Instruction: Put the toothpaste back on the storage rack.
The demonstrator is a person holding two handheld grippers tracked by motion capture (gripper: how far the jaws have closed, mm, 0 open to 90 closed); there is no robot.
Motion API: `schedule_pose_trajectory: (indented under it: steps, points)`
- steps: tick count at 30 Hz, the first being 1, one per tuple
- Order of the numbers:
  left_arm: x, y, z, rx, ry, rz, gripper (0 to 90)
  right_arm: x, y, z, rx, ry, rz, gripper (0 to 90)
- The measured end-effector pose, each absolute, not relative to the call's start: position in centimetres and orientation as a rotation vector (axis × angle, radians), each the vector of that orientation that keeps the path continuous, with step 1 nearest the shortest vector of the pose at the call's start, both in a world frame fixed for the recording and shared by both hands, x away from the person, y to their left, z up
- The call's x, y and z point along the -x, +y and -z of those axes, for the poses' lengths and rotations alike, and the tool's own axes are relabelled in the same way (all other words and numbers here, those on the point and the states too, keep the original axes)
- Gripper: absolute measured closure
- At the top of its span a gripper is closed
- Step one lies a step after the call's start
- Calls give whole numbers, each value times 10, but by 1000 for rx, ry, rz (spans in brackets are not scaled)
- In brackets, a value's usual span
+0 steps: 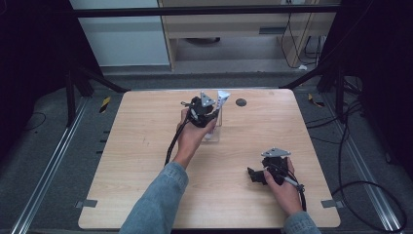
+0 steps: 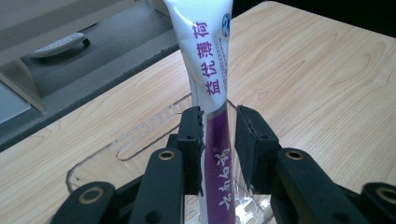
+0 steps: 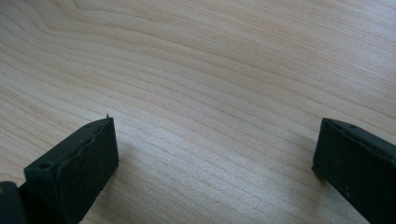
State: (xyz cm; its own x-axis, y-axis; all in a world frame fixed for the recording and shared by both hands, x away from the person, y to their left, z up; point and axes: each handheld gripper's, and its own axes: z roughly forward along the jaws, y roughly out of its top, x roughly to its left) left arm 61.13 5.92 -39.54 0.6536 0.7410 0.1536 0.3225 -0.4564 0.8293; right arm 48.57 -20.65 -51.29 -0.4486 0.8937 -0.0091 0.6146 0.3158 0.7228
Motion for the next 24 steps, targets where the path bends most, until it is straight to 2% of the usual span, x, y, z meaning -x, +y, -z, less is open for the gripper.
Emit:
schedule_pose_trajectory:
  steps: [6, 12, 19, 24]
  points:
    - [-606, 62, 392, -2061, 815, -653, 703, -486, -206, 513, -1344, 2178, -925, 3]
    - [-597, 62, 389, -2072, 794, -654, 646, -486, -207, 513, -1338, 2179, -924, 3]
    - [-586, 60, 388, -2108, 768, -619, 502, -486, -206, 513, -1338, 2177, -924, 3]
    - [-577, 57, 382, -2125, 737, -538, 384, -486, -207, 513, -1337, 2178, -925, 3]
